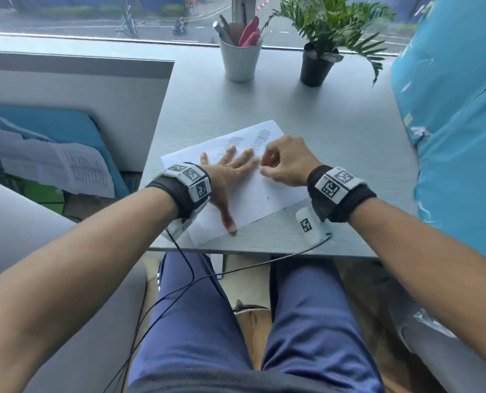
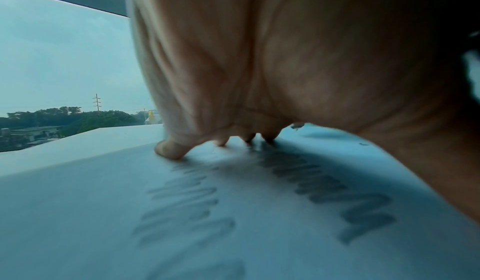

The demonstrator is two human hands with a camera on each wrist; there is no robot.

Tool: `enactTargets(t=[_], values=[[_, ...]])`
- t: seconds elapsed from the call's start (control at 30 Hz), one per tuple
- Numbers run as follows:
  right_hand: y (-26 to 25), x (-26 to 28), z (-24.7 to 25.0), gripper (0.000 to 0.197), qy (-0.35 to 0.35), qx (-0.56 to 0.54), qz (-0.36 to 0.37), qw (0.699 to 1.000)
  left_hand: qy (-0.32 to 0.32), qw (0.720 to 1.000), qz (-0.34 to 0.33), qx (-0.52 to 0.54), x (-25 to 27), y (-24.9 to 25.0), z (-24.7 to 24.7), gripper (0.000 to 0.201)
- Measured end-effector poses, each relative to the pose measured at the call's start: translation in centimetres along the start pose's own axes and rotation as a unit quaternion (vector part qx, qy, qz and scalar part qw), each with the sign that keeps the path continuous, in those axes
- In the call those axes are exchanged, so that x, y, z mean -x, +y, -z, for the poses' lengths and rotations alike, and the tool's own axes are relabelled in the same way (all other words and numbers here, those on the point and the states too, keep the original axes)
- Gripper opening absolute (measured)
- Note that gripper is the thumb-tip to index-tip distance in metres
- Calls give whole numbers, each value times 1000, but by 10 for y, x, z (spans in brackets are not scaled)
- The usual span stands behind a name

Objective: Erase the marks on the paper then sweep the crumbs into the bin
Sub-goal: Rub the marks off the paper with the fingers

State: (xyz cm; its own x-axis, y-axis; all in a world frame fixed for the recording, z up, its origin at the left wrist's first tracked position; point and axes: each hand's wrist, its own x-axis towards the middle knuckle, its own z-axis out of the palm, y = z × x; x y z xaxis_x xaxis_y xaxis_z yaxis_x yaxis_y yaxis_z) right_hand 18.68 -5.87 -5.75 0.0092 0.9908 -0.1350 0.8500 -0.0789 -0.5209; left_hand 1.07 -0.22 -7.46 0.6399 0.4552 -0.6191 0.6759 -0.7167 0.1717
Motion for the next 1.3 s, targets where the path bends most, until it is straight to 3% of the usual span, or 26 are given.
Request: enactTargets(t=[0.07, 0.2, 0.27, 0.4, 0.6, 0.77, 0.93, 1.1, 1.23, 1.3], values=[[20, -7, 12, 11, 14, 31, -30, 999, 22, 999, -28, 16, 1, -8, -1, 154], [23, 5, 10, 10, -20, 29, -29, 999, 110, 990, -50, 73, -2, -12, 4, 106], [18, 8, 7, 10, -37, 33, -23, 998, 145, 986, -42, 76, -3, -4, 6, 98], [18, 0, 13, 8, -37, 35, -18, 999, 152, 986, -10, 65, -10, 7, 0, 117], [15, -17, 10, 7, 35, -10, -19, 999, 74, 996, 25, 52, -19, 2, 7, 144], [-11, 11, -15, 6, -91, -15, 64, 994, 55, 997, 25, 46, -21, 3, 8, 149], [17, -26, 10, 5, 4, -14, 11, 1000, 57, 997, 24, 53, -24, 2, 8, 147], [-11, 3, -22, 8, -113, -8, 66, 991, 43, 998, 27, 37, -25, 4, 10, 151], [24, -33, 17, 10, -6, 3, -9, 1000, 46, 998, 26, 44, -23, 2, 9, 148], [21, -28, 13, 9, 2, 4, 1, 1000, 41, 998, 32, 39, -24, 4, 11, 150]])
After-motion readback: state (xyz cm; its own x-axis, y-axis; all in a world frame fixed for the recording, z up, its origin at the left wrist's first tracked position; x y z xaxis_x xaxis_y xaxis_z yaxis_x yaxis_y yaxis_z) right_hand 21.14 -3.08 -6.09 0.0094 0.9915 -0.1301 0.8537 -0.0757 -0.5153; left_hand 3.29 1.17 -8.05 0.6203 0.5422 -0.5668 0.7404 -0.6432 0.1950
